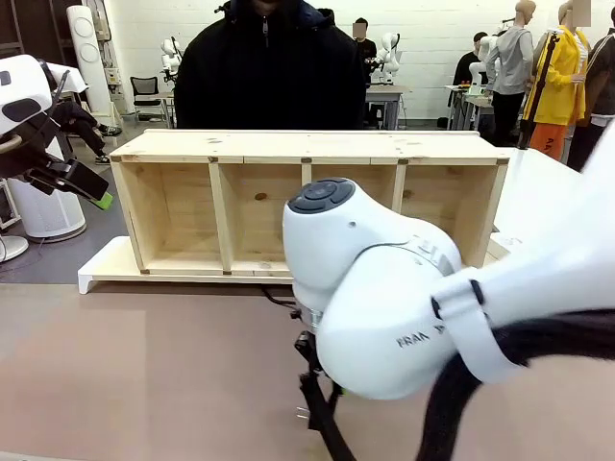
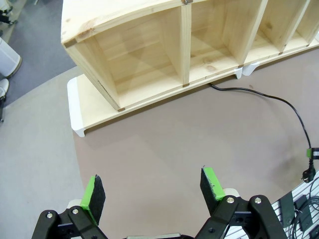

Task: Perform cable management.
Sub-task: Pull the grasped Power Cable to the location of the Power Strip.

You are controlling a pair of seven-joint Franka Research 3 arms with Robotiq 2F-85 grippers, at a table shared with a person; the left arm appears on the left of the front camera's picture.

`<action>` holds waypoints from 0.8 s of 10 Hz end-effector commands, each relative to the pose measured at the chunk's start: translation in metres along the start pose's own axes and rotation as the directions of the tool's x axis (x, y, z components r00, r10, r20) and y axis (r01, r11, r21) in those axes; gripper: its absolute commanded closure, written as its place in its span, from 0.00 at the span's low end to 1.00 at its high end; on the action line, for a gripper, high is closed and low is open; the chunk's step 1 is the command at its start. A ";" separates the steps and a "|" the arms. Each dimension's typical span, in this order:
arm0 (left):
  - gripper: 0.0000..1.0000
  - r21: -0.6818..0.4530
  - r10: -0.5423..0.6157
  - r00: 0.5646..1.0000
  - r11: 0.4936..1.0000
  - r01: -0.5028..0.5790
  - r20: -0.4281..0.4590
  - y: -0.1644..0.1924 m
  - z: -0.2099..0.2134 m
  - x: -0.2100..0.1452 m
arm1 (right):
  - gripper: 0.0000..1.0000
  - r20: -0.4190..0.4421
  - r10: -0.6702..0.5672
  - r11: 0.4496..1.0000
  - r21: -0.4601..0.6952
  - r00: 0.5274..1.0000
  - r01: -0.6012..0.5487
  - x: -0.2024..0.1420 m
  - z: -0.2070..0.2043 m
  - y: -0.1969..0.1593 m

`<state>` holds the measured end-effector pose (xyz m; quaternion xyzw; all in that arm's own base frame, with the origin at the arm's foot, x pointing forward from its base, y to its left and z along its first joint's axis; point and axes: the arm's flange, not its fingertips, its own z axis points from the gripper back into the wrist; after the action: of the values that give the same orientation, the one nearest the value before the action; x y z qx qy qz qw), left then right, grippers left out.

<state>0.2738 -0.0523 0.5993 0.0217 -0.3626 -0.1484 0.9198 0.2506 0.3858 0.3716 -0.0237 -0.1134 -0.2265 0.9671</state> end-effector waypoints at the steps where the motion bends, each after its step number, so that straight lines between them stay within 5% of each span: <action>1: 0.00 0.007 -0.003 1.000 1.000 0.003 0.003 0.001 0.000 0.000 | 0.93 0.029 0.021 0.999 -0.048 0.999 -0.020 0.011 0.007 -0.021; 4: 0.00 0.007 -0.003 1.000 1.000 0.003 0.003 0.001 0.000 0.000 | 0.93 0.101 0.065 0.995 -0.087 0.993 -0.057 0.026 0.007 -0.027; 8: 0.00 0.007 -0.003 1.000 1.000 0.003 0.003 0.001 0.000 0.000 | 0.93 0.045 0.030 0.996 -0.081 0.999 -0.026 0.017 0.004 -0.028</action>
<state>0.2738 -0.0523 0.5993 0.0217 -0.3626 -0.1484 0.9198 0.2516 0.3521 0.3803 -0.0766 -0.1315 -0.2096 0.9659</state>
